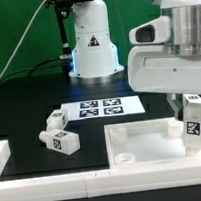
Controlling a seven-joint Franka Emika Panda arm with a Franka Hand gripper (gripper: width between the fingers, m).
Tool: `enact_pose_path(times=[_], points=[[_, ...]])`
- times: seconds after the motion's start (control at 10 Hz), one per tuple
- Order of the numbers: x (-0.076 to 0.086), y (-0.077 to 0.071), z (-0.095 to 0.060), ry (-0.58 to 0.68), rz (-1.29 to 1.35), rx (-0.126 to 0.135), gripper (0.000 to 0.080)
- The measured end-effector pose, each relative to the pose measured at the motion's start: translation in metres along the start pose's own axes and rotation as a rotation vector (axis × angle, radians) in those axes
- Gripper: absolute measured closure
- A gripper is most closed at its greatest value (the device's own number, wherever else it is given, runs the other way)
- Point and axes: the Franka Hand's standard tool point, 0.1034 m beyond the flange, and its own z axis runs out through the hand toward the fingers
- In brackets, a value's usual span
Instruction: Assemble one leg
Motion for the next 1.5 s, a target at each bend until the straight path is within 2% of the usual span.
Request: enact_pose_path(times=[0.3, 0.5, 0.6, 0.8, 0.9, 1.1, 1.2, 1.4, 1.5], points=[[-0.002, -0.003, 0.001, -0.035, 0.504, 0.023, 0.0509], [-0.002, -0.003, 0.001, -0.046, 0.629, 0.029, 0.0509], [-0.002, -0.003, 0.001, -0.045, 0.611, 0.029, 0.0509], [-0.002, -0.003, 0.001, -0.044, 0.586, 0.028, 0.0252], [-0.003, -0.003, 0.001, -0.024, 0.397, 0.017, 0.0181], [-0.012, -0.01, 0.0, -0.009, 0.016, 0.01, 0.0156], [-0.021, -0.013, 0.001, -0.012, 0.034, 0.001, 0.0151], [-0.02, -0.013, 0.001, -0.009, -0.084, 0.0, 0.015], [-0.018, -0.011, 0.001, -0.002, -0.245, -0.007, 0.015]])
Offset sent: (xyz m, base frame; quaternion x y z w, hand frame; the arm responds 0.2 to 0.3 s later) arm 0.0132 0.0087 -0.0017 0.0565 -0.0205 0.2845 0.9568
